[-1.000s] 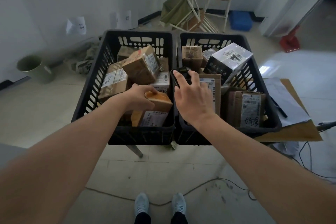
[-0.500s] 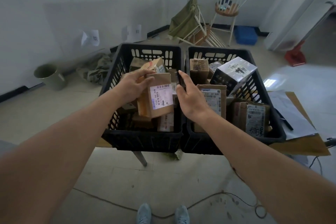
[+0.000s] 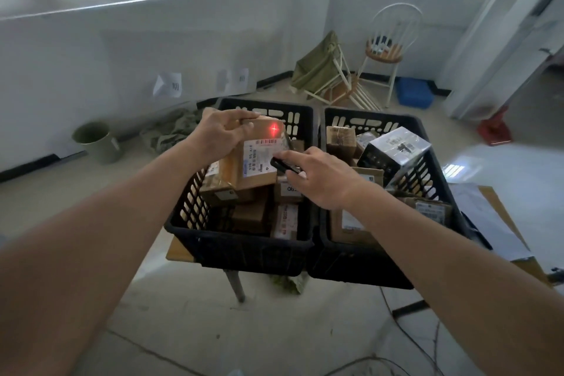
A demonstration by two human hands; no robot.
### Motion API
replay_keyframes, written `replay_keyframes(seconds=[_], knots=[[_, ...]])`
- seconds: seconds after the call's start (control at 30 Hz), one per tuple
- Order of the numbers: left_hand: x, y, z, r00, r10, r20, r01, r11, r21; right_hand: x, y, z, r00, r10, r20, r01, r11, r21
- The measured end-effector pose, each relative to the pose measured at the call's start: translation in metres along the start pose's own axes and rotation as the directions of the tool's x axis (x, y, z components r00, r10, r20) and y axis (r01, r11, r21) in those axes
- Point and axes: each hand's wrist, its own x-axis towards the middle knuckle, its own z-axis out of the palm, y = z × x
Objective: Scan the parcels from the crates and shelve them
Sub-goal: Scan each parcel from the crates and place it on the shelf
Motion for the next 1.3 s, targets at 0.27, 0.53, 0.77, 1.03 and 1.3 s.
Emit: replay_keyframes(seconds=[0.27,0.53,0.77,1.03,1.3], knots=[[0.0,0.016,-0.025,0.995,0.082,-0.052,-0.082,0.997,0.007,-0.004,-0.017,-0.017,0.997,-0.023,0.068,0.035,0.985,-0.169],[-0.008,0.027,-0.043,0.986,0.124,-0.115,-0.125,0.992,-0.001,-0.013,-0.034,-0.03,0.994,-0.017,0.111,0.042,0.974,-0.222],[-0.015,0.036,-0.055,0.984,0.152,-0.097,-0.153,0.988,-0.006,-0.018,-0.046,-0.033,0.997,0.002,0.081,0.018,0.97,-0.243],[-0.03,0.043,-0.072,0.993,0.075,-0.088,-0.087,0.986,-0.144,-0.007,-0.047,-0.027,0.987,-0.018,-0.16,0.045,0.985,0.165],[-0.057,0.058,-0.086,0.991,-0.049,-0.123,0.018,0.97,-0.241,0.014,-0.063,-0.018,0.86,0.122,-0.495,0.186,0.828,0.528]])
